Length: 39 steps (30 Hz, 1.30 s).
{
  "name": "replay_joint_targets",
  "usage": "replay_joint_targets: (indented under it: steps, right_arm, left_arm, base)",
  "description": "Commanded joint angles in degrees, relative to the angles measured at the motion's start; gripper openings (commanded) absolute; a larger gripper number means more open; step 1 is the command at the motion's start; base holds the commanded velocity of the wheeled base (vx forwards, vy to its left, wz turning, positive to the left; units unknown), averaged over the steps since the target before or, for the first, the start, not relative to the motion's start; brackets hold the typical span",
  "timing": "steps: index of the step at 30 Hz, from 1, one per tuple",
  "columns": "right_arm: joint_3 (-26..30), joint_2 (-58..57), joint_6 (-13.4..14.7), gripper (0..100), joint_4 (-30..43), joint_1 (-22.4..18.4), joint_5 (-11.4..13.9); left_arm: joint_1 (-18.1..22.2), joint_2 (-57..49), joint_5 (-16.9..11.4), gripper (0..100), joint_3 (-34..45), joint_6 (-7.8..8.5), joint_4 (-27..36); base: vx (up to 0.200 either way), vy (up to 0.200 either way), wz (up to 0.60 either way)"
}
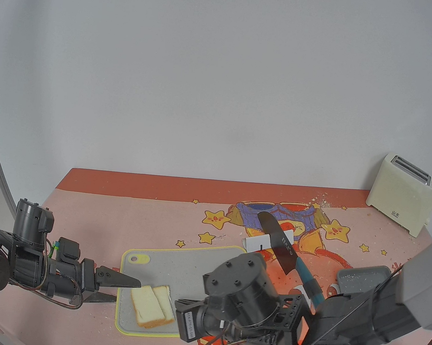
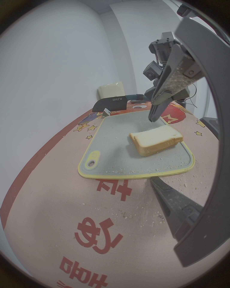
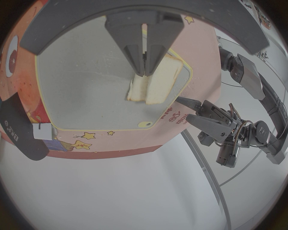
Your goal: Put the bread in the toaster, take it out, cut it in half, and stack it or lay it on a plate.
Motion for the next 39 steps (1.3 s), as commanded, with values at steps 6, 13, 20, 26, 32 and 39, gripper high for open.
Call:
replay_joint_targets:
  steps: [6, 13, 20, 26, 32, 39]
  right_arm:
    - [4.7, -2.2, 0.1, 0, -0.4, -1.4, 0.0]
    - [2.7, 1.4, 0.1, 0, -0.7, -0.1, 0.0]
    - [-0.6, 5.0, 0.1, 0, -0.8, 1.2, 0.0]
    - [-4.0, 6.8, 0.1, 0, -0.4, 1.8, 0.0]
    - [-5.7, 7.6, 0.1, 0, -0.4, 2.4, 0.0]
    - [-9.2, 9.0, 0.1, 0, -0.2, 3.4, 0.0]
  left_arm:
    - [-0.1, 0.3, -0.1, 100, 0.0, -0.08, 0.1]
    - [-0.1, 0.3, 0.0, 100, 0.0, -0.08, 0.1]
    - [-0.1, 0.6, 0.0, 100, 0.0, 0.01, 0.1]
    - [-0.2, 0.6, 0.0, 100, 0.0, 0.01, 0.1]
    - [-0.2, 0.7, -0.1, 100, 0.0, -0.08, 0.1]
    - [-0.2, 0.8, -0.1, 100, 0.0, 0.01, 0.1]
  base:
    - [0.000, 0.000, 0.00]
    - [0.000, 0.000, 0.00]
    - [0.000, 0.000, 0.00]
    - [0.000, 0.000, 0.00]
    - [0.000, 0.000, 0.00]
    - [0.000, 0.000, 0.00]
